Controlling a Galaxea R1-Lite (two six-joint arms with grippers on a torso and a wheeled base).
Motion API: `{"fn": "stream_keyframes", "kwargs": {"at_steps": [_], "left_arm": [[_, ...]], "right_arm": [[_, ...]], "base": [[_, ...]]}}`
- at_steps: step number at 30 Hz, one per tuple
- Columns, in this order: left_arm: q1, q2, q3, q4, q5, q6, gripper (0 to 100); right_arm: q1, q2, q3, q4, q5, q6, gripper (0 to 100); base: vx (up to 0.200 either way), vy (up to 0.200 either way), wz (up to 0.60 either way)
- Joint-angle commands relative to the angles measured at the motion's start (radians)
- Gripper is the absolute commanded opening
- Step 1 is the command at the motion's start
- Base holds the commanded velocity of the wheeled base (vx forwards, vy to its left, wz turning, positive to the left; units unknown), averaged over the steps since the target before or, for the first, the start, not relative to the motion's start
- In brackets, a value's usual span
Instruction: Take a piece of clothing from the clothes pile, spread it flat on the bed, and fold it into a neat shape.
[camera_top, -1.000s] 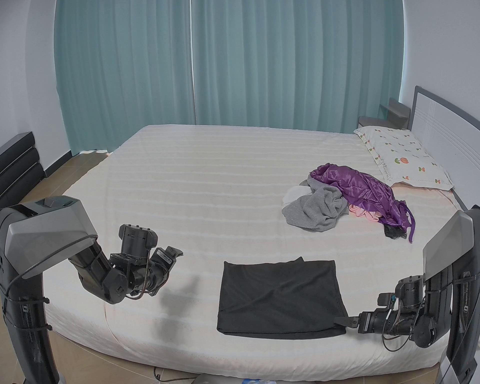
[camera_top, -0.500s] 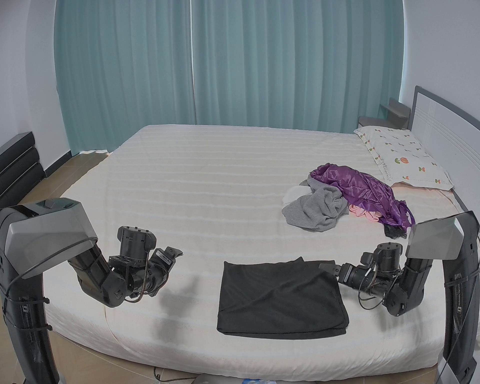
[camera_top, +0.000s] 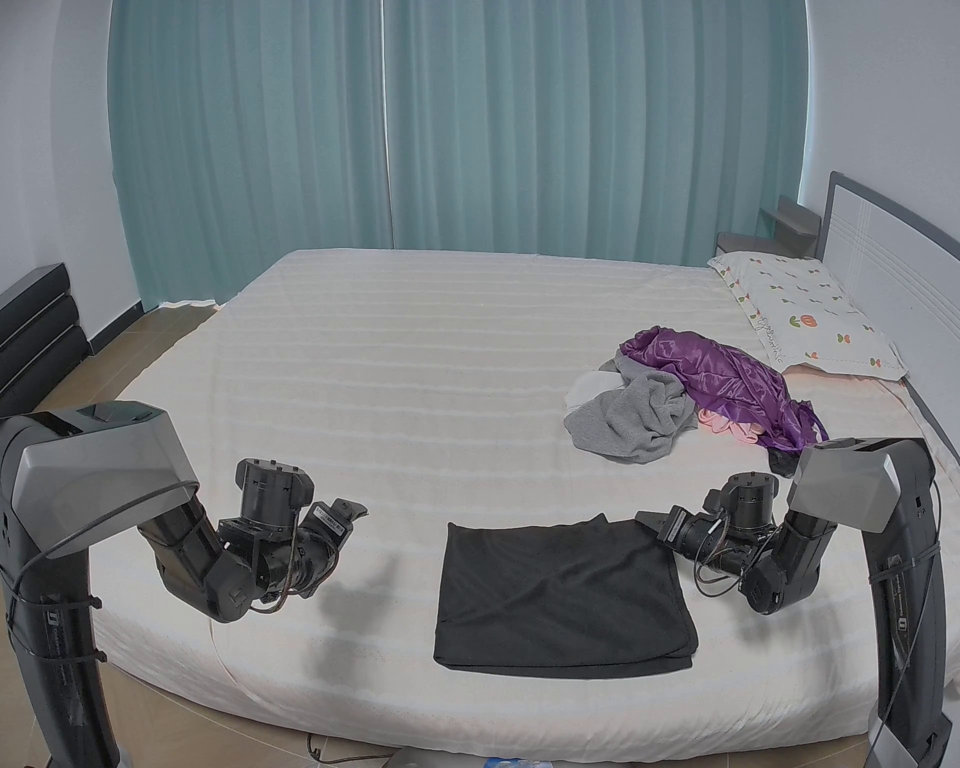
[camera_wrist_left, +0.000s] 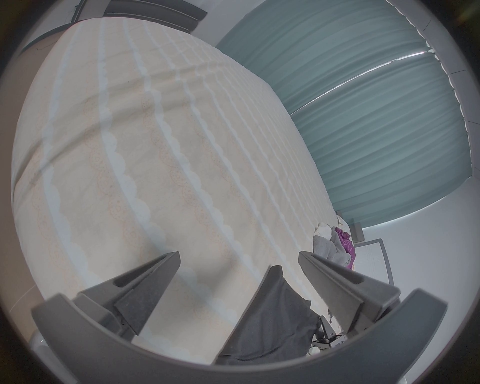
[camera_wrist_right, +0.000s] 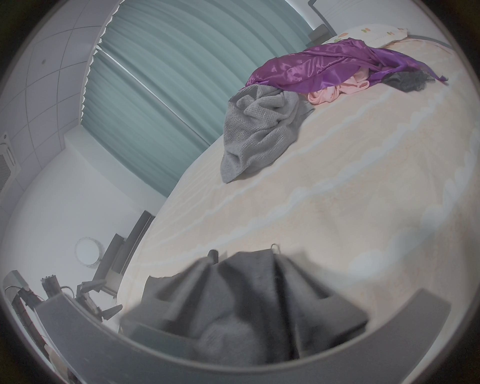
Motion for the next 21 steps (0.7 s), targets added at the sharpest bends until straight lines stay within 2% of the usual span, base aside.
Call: {"fn": "stream_keyframes", "kwargs": {"at_steps": [1, 15, 16, 21], "left_arm": [[-0.001, 0.004, 0.001, 0.0, 0.001, 0.0, 100], [-0.002, 0.004, 0.001, 0.0, 0.002, 0.003, 100], [-0.002, 0.004, 0.001, 0.0, 0.002, 0.003, 100], [-0.002, 0.004, 0.002, 0.0, 0.001, 0.007, 100]], "right_arm": [[-0.012, 0.017, -0.01, -0.016, -0.035, 0.001, 0], [-0.02, 0.025, -0.014, -0.021, -0.04, 0.001, 0], [-0.018, 0.025, -0.014, -0.021, -0.04, 0.001, 100], [-0.029, 0.005, 0.006, -0.033, -0.033, 0.017, 100]], "base": [[0.0, 0.0, 0.0], [0.0, 0.0, 0.0], [0.0, 0.0, 0.0], [0.0, 0.0, 0.0]]}}
